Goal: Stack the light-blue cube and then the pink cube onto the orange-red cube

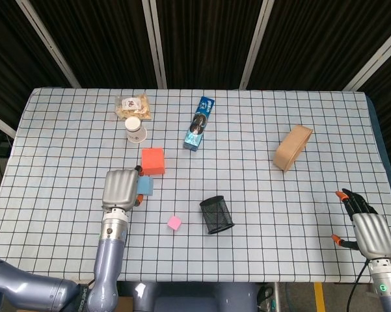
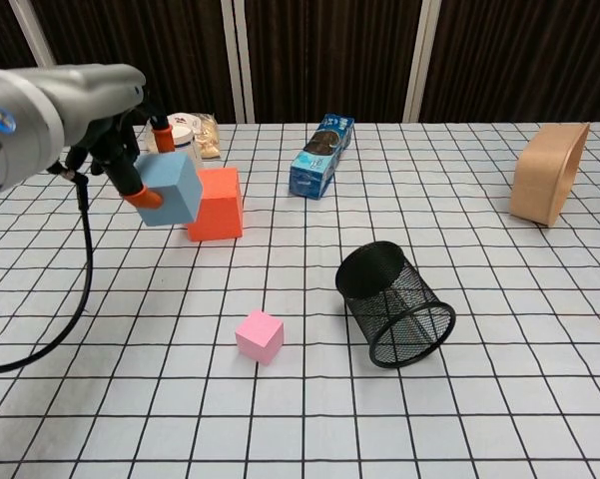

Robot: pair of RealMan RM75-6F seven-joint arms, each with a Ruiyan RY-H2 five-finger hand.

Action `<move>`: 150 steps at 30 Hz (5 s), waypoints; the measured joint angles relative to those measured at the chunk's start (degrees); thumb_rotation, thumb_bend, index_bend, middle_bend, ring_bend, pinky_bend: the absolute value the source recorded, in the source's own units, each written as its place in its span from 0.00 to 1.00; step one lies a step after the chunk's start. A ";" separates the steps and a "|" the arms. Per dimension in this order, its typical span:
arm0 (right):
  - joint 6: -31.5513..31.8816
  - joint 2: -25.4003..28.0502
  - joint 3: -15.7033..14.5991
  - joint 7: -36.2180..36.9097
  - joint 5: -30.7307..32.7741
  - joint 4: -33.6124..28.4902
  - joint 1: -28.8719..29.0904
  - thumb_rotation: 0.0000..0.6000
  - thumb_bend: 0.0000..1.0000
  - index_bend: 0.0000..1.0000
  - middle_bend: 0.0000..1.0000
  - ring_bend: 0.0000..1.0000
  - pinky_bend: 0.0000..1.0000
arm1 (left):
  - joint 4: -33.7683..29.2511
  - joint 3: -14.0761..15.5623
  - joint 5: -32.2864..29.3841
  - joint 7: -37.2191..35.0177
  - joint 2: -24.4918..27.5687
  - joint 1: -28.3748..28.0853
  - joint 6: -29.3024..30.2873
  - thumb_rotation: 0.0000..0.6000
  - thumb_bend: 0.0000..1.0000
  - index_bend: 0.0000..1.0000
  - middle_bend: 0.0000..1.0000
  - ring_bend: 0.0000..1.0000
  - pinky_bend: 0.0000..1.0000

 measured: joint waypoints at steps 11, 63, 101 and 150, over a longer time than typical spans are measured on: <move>0.12 0.15 0.14 0.74 0.34 0.36 -0.11 1.00 0.14 0.14 0.11 0.13 0.33 | 12.49 -8.69 -7.12 2.30 -5.36 -8.00 2.77 1.00 0.29 0.41 0.85 0.71 0.73; -0.83 0.54 -0.09 -0.20 1.35 -0.46 -0.22 1.00 0.14 0.14 0.11 0.13 0.33 | 32.42 -8.97 -15.09 -6.05 -5.16 -15.92 -10.08 1.00 0.31 0.42 0.84 0.68 0.71; -1.26 0.80 -0.12 1.18 1.33 -0.16 -0.13 1.00 0.14 0.14 0.11 0.13 0.33 | 37.81 -8.74 -16.85 -5.35 -6.68 -19.33 -11.60 1.00 0.31 0.42 0.83 0.67 0.70; -2.34 0.57 -0.19 0.54 1.83 -0.40 0.37 1.00 0.14 0.17 0.11 0.13 0.34 | 26.59 -8.90 -13.67 -4.43 -2.52 -19.23 -6.64 1.00 0.31 0.25 0.83 0.67 0.70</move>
